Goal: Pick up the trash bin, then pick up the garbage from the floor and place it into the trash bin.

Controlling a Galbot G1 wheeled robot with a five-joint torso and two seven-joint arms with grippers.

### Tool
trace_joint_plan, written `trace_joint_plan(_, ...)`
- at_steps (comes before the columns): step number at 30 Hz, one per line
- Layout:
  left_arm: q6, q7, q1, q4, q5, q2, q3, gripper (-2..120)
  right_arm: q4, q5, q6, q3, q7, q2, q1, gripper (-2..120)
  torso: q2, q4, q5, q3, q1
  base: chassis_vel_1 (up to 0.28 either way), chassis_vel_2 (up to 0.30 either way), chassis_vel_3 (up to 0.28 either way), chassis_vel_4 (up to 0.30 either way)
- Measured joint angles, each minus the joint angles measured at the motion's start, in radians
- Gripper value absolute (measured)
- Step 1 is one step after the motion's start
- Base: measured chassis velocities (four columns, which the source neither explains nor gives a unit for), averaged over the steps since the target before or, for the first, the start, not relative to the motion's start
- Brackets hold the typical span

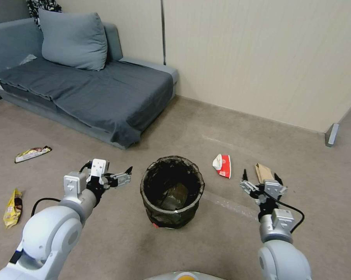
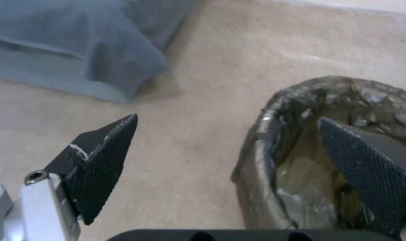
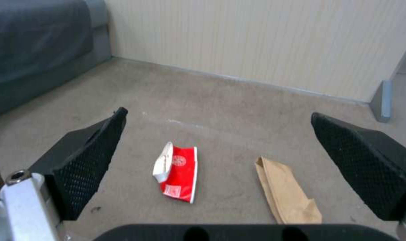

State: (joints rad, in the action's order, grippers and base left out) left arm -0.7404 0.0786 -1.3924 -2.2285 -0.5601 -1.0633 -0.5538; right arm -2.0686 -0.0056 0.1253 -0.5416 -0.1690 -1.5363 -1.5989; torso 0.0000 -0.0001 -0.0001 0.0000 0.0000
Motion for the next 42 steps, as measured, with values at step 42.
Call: trace_joint_plan(42,0.005,0.124,0.445,0.469,-0.238,0.039,0.39,100,0.031,-0.041,-0.029,-0.017,-0.025,-0.04,-0.035,100,0.0,0.0,0.0001,0.0,0.0,0.0,0.0,0.0,0.0)
